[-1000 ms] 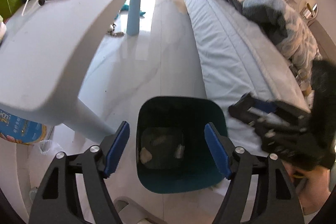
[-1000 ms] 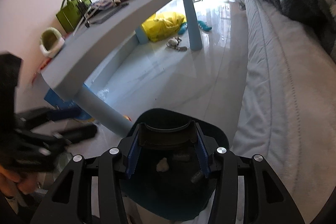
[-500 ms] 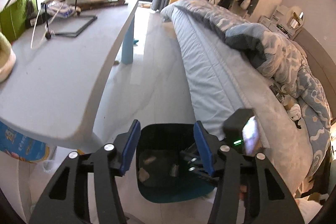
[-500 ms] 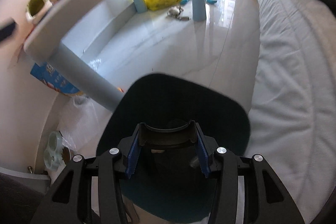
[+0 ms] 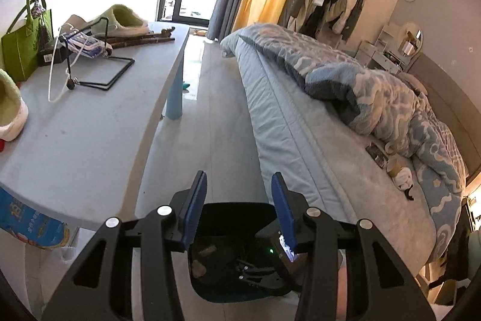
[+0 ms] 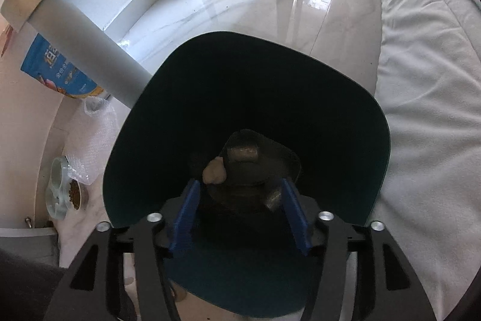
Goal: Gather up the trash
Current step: 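Move both tools back over the bed toward the remaining items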
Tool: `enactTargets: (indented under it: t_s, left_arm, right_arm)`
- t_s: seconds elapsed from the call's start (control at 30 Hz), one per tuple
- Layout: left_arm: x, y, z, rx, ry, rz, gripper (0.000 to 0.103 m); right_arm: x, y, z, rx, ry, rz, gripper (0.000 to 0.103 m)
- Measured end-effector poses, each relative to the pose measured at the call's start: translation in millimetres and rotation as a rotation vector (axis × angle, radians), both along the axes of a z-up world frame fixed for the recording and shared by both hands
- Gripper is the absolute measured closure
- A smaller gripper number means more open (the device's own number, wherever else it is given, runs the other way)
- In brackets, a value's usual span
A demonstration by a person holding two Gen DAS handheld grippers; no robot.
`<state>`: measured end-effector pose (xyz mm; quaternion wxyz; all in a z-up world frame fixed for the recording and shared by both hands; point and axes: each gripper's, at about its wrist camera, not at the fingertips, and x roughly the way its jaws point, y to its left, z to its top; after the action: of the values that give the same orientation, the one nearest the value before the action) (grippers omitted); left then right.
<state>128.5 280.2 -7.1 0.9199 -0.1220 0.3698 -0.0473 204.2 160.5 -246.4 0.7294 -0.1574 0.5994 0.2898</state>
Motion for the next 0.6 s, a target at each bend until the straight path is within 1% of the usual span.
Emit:
enactTargets:
  t_s: [0.1,0.2,0.27,0.6]
  left_arm:
    - [-1.4,-0.1,6.9,0.001,-0.016,0.009,0.056]
    - [-2.6,-1.7,13.1,0.023,-0.033,0.018,0.056]
    - [-2.8,-3.8,17.8,0.031,-0.047,0.023,0.056]
    - [1.8,-22.2,31.8,0.024,-0.08,0.023,0.056]
  right_arm:
    - [-1.8,-2.2,6.2,0.016,-0.007,0.004,0.042]
    - [-2.1,-2.6,13.8,0.031,-0.013,0.007,0.042]
    - [-2.4,-3.8,24.5,0.052,-0.025,0.011,0.042]
    - [-11.0,-18.0,95.8,0.218,-0.126,0.036,0.042]
